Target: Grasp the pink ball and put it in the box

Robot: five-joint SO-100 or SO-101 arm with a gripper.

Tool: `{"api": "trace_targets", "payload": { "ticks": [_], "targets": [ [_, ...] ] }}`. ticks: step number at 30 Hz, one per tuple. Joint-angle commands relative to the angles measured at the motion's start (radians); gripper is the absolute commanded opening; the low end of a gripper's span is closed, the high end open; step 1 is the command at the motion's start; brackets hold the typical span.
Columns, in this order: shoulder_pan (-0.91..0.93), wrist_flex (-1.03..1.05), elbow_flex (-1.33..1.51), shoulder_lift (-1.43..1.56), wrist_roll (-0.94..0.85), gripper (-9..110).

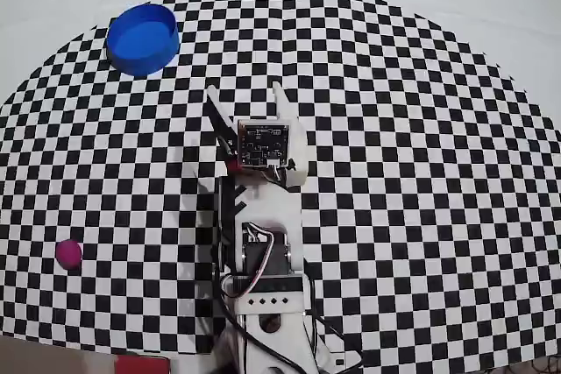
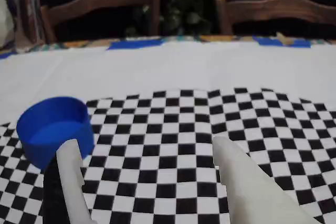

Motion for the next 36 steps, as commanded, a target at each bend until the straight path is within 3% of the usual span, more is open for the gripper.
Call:
{"api": "trace_targets", "payload": {
  "ticks": [1,36],
  "targets": [
    [-0.011,-0.015,0.008,-0.012,-0.008,29],
    [-0.518,-0.052,0.008,-0.038,-0.008,29]
  ]
}}
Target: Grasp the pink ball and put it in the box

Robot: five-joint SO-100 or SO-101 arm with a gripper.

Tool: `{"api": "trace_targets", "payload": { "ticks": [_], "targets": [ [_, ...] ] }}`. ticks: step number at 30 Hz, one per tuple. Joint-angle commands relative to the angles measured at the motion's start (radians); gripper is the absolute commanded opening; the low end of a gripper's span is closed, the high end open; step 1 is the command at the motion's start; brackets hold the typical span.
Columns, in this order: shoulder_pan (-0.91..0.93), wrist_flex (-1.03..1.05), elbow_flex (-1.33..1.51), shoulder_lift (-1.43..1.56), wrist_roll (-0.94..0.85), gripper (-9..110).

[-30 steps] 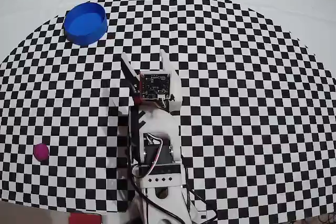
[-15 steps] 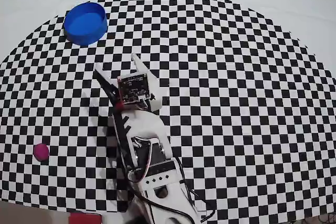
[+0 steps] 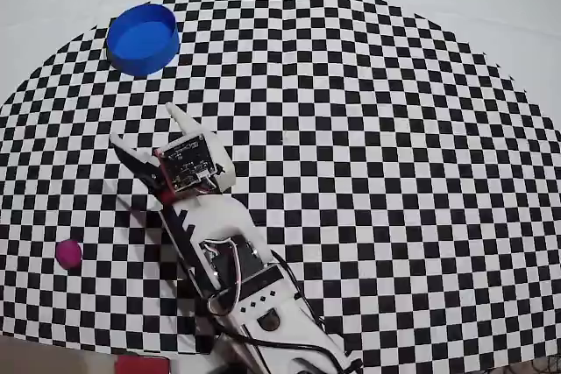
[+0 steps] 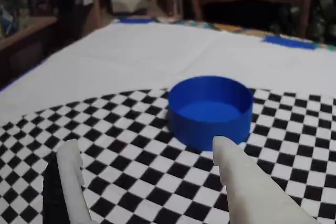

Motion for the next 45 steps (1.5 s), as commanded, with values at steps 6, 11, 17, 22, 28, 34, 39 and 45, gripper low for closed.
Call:
{"api": "trace_targets", "payload": {
  "ticks": [6,11,17,22,28,34,39,45],
  "targets": [
    [-0.092,-0.034,0.008,-0.012,-0.008,29],
    [-0.133,-0.014,0.008,-0.021,-0.008,29],
    [-0.186,-0.02,0.008,-0.041,-0.006,29],
    [-0.245,-0.018,0.008,-0.044,-0.006,29],
    [-0.321,-0.026,0.008,-0.046,-0.006,29],
    [-0.388,-0.029,0.008,-0.054,-0.006,29],
    [-0.437,-0.029,0.008,-0.054,-0.006,29],
    [-0.483,-0.029,0.008,-0.063,-0.006,29]
  ]
}}
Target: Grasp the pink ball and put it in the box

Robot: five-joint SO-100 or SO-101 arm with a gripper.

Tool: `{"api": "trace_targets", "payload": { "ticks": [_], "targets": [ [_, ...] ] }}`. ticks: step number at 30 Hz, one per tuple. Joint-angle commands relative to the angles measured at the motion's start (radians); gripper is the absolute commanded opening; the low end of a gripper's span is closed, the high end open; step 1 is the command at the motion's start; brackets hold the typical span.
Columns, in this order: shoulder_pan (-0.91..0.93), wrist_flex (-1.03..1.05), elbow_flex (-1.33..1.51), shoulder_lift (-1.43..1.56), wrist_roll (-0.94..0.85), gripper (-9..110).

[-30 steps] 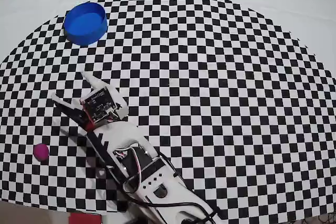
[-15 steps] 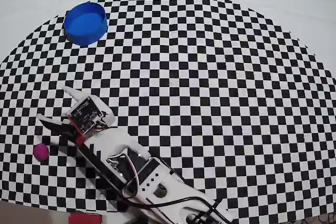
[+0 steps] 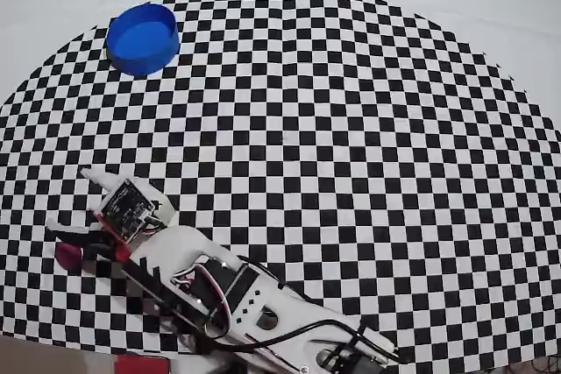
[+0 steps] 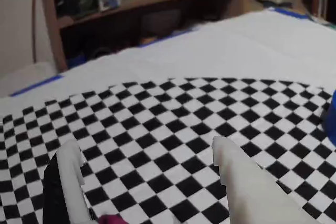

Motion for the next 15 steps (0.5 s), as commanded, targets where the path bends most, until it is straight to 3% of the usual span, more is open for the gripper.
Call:
{"api": "trace_targets", "payload": {
  "ticks": [1,15],
  "targets": [
    [-0.023,-0.017,0.008,-0.017,-0.006,29],
    [-0.106,-0.021,0.008,-0.032,-0.006,29]
  ]
}}
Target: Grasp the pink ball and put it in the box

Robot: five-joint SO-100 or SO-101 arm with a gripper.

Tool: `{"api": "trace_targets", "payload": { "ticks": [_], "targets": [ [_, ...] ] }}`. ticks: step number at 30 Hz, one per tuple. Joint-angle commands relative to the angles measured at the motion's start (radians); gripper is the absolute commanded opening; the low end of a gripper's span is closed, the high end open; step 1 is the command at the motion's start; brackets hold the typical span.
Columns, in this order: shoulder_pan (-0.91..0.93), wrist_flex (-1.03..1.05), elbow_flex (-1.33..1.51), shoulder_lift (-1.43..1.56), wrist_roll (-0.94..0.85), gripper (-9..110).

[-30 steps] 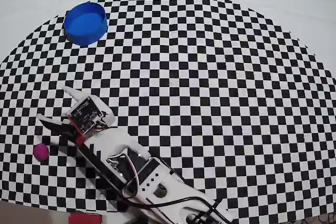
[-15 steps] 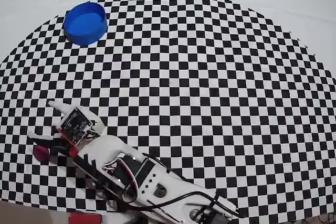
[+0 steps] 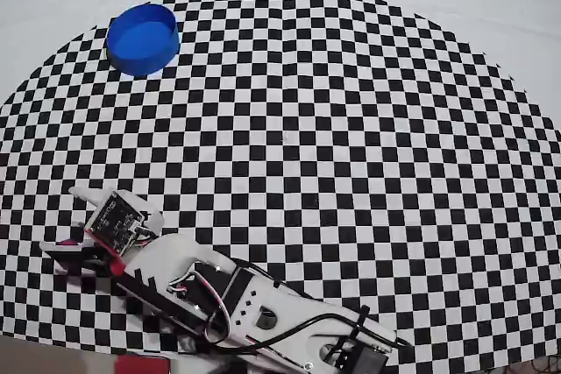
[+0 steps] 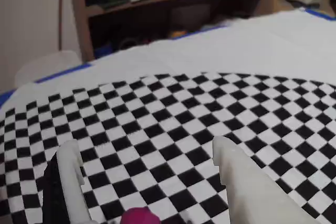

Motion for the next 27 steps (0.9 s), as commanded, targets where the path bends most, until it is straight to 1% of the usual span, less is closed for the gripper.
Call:
{"api": "trace_targets", "payload": {
  "ticks": [1,22,27],
  "targets": [
    [-0.011,-0.018,0.008,-0.012,-0.006,29],
    [-0.017,-0.057,0.0,-0.144,-0.008,29],
    [-0.021,-0.106,-0.002,-0.206,-0.008,29]
  ]
}}
